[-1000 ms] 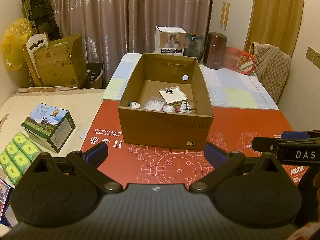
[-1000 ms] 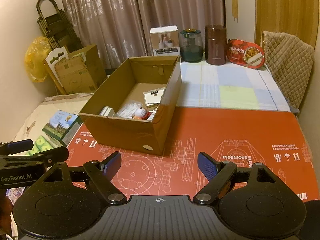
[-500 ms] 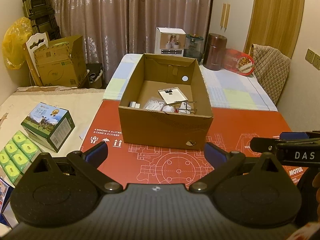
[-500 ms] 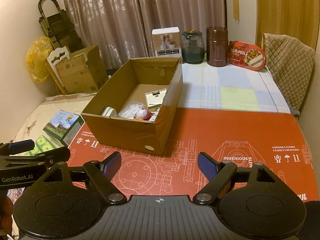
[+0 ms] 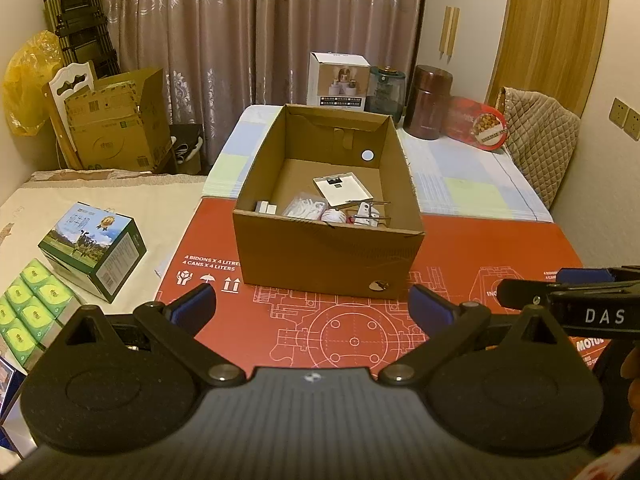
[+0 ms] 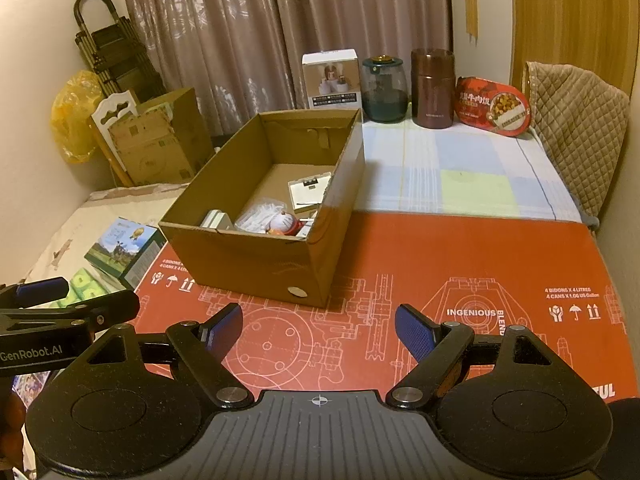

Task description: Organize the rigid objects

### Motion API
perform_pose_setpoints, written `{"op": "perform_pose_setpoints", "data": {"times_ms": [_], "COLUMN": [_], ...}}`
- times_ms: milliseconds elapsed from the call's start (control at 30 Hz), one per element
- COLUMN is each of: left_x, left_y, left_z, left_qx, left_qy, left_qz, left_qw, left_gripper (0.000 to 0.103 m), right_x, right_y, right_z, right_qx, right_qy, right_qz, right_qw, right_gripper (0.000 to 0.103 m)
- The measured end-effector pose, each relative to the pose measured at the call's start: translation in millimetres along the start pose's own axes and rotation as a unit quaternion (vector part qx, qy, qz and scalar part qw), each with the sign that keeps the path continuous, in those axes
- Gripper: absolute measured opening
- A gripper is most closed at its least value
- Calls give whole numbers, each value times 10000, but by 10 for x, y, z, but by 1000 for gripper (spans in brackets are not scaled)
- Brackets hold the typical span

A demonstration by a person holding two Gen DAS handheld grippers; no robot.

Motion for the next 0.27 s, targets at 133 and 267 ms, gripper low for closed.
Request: {"op": "perform_pose_setpoints", "data": {"times_ms": [133,267], "left_x": [0,-2], "left_y": [3,-9], "left_z": [-3,-9], "left_qx": [-9,-77], "left_qy": [4,-34], "left_qz": [4,-110], "left_qw": [10000,9999], "left_gripper": [101,101], "right_x": [0,-5], "right_y": [-1,4], "right_z": [0,-4], "right_qx": [0,-5], "right_qy": [9,14], "right_qz": [0,-11], "right_qw": [10000,10000], "right_gripper": [81,81]}}
Point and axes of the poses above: each gripper's, at about its wrist camera, not at the fingertips, and y roughly the way its jaws point, z to its left, x to its top, the point moved 2 cm from there along y, roughly the way its jaws point, and after that the axes turned 14 degrees about y, right-handed, at the moved point
